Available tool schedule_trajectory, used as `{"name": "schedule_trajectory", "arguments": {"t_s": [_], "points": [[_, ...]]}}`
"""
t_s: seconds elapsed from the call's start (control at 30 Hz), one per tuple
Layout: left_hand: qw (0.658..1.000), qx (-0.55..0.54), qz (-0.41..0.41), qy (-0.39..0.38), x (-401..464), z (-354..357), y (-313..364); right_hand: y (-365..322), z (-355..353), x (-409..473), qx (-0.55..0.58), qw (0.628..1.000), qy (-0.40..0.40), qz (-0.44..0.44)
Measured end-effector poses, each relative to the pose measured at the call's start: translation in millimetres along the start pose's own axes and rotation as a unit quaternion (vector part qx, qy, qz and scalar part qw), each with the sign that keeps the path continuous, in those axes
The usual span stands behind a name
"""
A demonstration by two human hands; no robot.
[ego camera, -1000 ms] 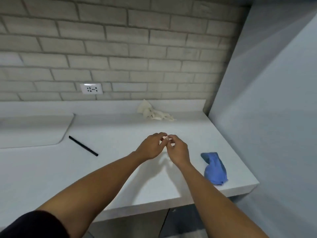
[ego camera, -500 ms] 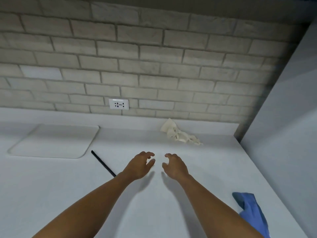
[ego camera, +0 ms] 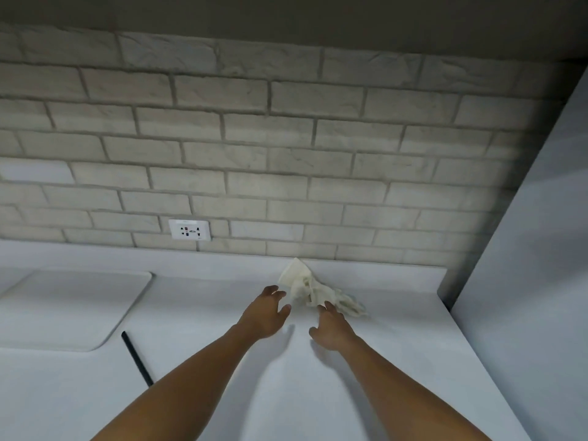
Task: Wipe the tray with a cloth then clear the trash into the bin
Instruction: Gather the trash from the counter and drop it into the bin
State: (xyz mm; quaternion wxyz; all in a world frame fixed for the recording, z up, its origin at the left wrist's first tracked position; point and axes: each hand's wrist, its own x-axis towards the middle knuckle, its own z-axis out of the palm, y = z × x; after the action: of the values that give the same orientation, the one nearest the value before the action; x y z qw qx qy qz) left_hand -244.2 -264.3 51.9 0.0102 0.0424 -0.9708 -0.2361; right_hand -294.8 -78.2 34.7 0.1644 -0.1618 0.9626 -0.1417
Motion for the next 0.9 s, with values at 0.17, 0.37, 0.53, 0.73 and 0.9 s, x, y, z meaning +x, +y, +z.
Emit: {"name": "schedule_trajectory", "arguments": {"t_s": [0.17, 0.37, 0.53, 0.73, 0.9], "points": [[1.0, 0.025, -0.012, -0.015, 39.8, -0.6, 7.7, 11.1, 2.3, 21.0, -0.005, 1.0, -0.015, -0.008], [0.999, 0.021, -0.038, -0.024, 81.1, 5.1, 4.5, 18.9, 8.3, 41.0, -0.015, 0.999, -0.027, -0.01], [0.998, 0.014, -0.047, -0.049, 106.6, 9.6, 1.3, 23.1, 12.0, 51.7, -0.024, 0.999, -0.045, -0.008], [0.997, 0.028, -0.031, -0.07, 127.3, 12.0, -0.4, 26.1, 10.6, 61.9, -0.034, 0.998, -0.059, -0.004], [0.995, 0.034, -0.028, -0.089, 139.4, 15.5, 1.0, 30.4, 14.9, 70.5, -0.029, 0.998, -0.064, 0.001]]}}
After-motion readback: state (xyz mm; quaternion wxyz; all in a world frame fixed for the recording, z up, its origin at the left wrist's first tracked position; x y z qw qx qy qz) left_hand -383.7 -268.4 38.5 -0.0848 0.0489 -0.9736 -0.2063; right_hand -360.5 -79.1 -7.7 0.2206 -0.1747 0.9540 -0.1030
